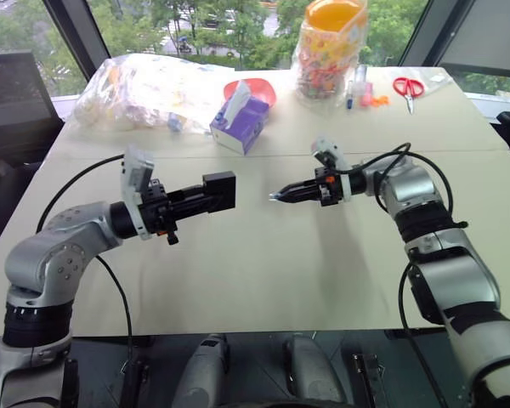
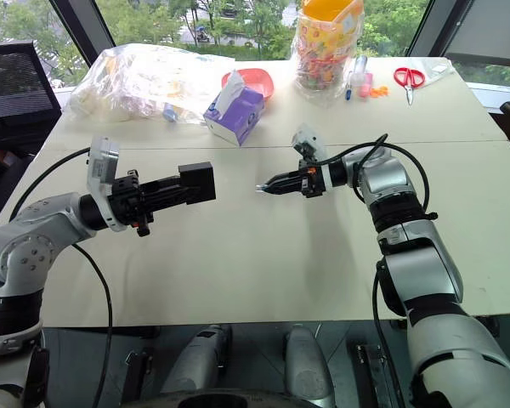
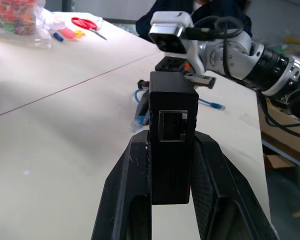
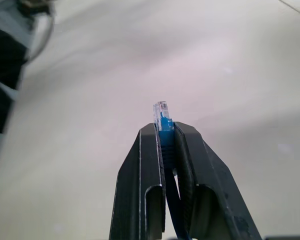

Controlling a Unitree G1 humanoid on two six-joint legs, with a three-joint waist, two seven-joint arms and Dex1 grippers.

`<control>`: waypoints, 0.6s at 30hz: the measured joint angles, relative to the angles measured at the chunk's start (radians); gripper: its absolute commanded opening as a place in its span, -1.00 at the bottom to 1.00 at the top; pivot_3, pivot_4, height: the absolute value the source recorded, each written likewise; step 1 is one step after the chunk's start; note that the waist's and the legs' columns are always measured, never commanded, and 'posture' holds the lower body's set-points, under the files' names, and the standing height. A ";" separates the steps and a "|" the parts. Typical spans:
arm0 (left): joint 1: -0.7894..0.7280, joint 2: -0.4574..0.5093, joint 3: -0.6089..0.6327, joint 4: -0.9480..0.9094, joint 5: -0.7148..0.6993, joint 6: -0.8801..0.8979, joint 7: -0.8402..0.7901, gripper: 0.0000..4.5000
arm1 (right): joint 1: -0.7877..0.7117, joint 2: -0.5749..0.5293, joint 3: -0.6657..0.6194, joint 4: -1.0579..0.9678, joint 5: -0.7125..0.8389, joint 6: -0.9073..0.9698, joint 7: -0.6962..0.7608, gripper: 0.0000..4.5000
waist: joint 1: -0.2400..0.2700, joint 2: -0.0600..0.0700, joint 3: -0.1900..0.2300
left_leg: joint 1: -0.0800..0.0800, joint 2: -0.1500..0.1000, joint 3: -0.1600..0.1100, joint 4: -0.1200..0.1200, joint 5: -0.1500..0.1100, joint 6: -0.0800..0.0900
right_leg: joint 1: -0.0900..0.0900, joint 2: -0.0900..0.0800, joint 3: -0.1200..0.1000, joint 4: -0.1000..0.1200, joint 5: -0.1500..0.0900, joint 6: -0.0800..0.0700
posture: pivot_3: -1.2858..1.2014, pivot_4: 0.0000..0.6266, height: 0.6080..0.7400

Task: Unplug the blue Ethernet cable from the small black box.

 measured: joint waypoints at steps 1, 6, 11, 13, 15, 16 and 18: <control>0.000 -0.006 -0.004 0.005 0.019 -0.022 0.003 -0.80 | -0.006 -0.004 -0.012 0.042 -0.016 -0.037 -0.039 -0.99 | 0.001 0.000 0.000 | 0.000 0.000 0.000 0.000 0.000 0.000 | 0.000 0.000 0.000 0.000 0.000 0.000 | 0.03 -0.52 0.80; -0.040 -0.113 -0.084 0.114 0.195 -0.216 0.052 -0.80 | -0.060 0.007 -0.067 0.222 -0.080 -0.204 -0.262 -0.99 | 0.002 0.000 0.000 | 0.000 0.000 0.000 0.001 0.000 0.000 | 0.001 0.000 0.000 0.000 0.000 0.000 | 0.03 -0.52 0.80; -0.132 -0.338 -0.194 0.375 0.404 -0.490 0.156 -0.80 | -0.082 0.043 -0.107 0.364 -0.138 -0.313 -0.518 0.04 | 0.009 0.000 0.000 | -0.001 -0.001 0.000 0.001 0.000 0.000 | 0.002 0.000 0.000 -0.002 0.001 0.000 | 0.03 -0.52 0.80; -0.154 -0.386 -0.225 0.489 0.475 -0.608 0.168 -0.80 | -0.082 0.052 -0.123 0.393 -0.141 -0.318 -0.541 0.50 | 0.004 0.000 0.000 | -0.001 -0.001 0.001 0.001 0.000 0.000 | 0.001 0.000 0.000 -0.002 0.002 0.002 | 0.03 -0.52 0.80; -0.177 -0.411 -0.239 0.590 0.527 -0.699 0.175 -0.80 | -0.082 0.051 -0.150 0.403 -0.138 -0.314 -0.545 0.97 | -0.002 0.000 0.000 | -0.001 -0.001 0.001 0.000 0.000 0.000 | 0.000 0.000 0.000 -0.002 0.002 0.002 | 0.03 -0.52 0.80; -0.190 -0.422 -0.243 0.640 0.550 -0.742 0.178 -0.80 | -0.082 0.050 -0.162 0.403 -0.137 -0.311 -0.545 0.99 | -0.002 0.000 0.000 | -0.001 0.000 0.001 0.000 0.000 0.000 | 0.000 0.000 0.000 -0.001 0.002 0.002 | 0.03 -0.52 0.80; -0.222 -0.444 -0.246 0.738 0.589 -0.820 0.185 -0.80 | -0.082 0.051 -0.182 0.401 -0.133 -0.304 -0.543 0.99 | -0.001 0.000 0.000 | -0.001 0.000 0.001 0.000 0.000 0.000 | 0.000 0.000 0.000 -0.001 0.002 0.002 | 0.03 -0.52 0.80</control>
